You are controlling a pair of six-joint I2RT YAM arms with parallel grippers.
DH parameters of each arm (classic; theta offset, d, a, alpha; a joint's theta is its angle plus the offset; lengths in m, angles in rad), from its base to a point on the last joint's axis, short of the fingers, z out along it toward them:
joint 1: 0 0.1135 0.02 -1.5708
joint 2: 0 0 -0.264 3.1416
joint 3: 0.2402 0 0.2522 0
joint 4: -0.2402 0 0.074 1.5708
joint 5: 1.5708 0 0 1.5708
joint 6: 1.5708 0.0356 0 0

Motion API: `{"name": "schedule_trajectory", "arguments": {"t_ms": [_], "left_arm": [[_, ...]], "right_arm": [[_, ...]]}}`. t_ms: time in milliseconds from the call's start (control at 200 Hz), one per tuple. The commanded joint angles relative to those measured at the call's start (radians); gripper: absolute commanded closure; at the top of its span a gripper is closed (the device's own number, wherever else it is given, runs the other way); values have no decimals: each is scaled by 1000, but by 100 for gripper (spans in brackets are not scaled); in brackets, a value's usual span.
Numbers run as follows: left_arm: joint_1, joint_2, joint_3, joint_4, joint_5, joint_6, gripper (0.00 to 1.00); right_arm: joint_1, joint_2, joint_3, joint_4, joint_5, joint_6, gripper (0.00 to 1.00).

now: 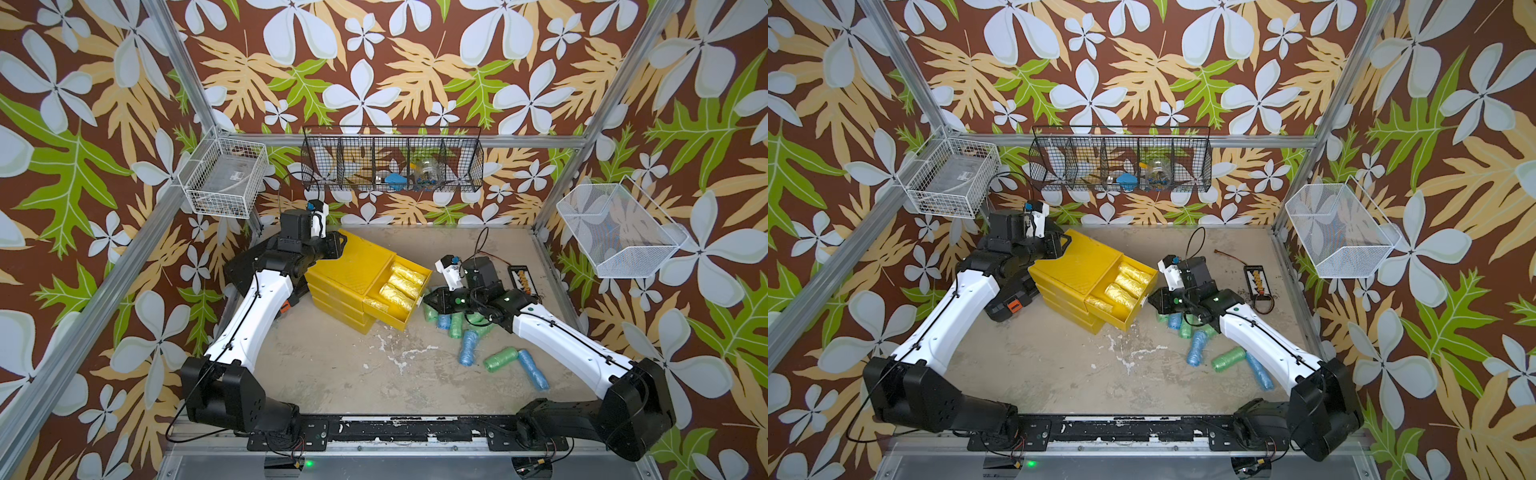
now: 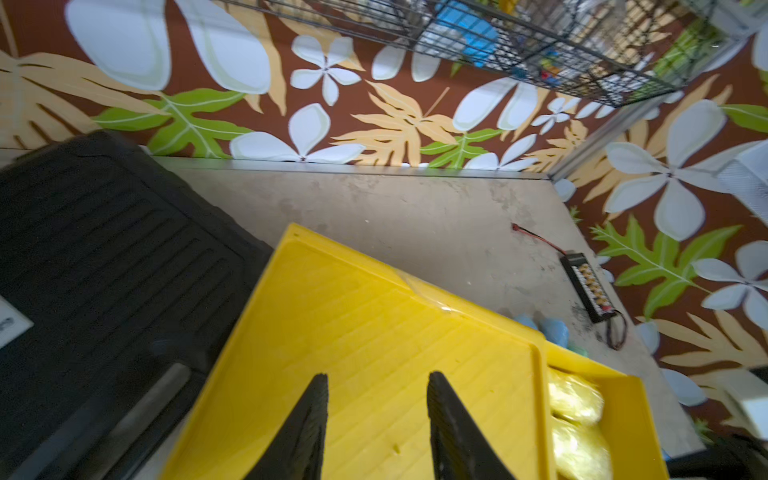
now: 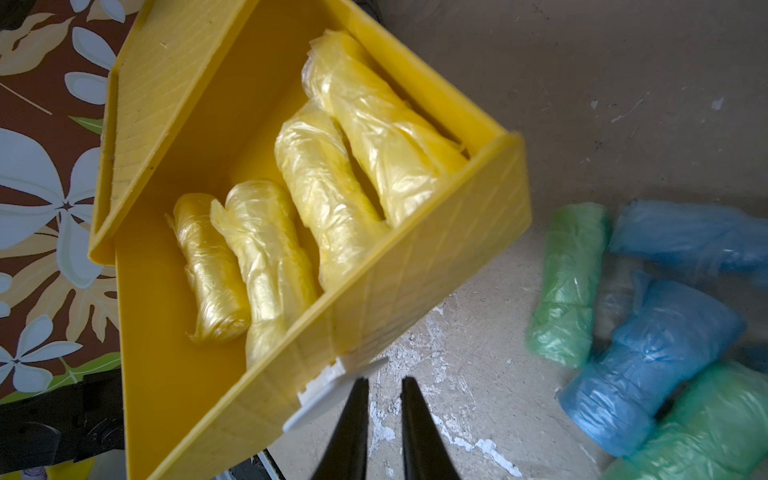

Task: Sort the rolls of trash bags by color and place them into the drawer
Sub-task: Close the drawer in the storage box.

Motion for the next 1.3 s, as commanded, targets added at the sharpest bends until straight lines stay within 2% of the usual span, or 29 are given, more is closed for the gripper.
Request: {"name": "schedule_trajectory", "arguments": {"t_ms": [0,165,290,405,545,1096,1296], "left_arm": [[39,42,23,-58,-106,44,57],[69,97,47,-47,-225,52,57],[69,146,86,-60,-270,67,57],[69,206,126,-111,-245,80,60],[69,217,110,-114,-178,74,64],[69,181,44,-119,-30,54,65],[69,161,-6,-99,9,45,65]], "right_arm": [[1,5,3,35,-21,1,82],[1,20,15,48,-40,2,82],[5,39,26,56,-57,3,82],[21,63,43,71,-66,10,82],[46,115,85,91,-66,22,82],[124,391,358,139,-100,78,82],[129,433,387,157,-104,94,82]]}}
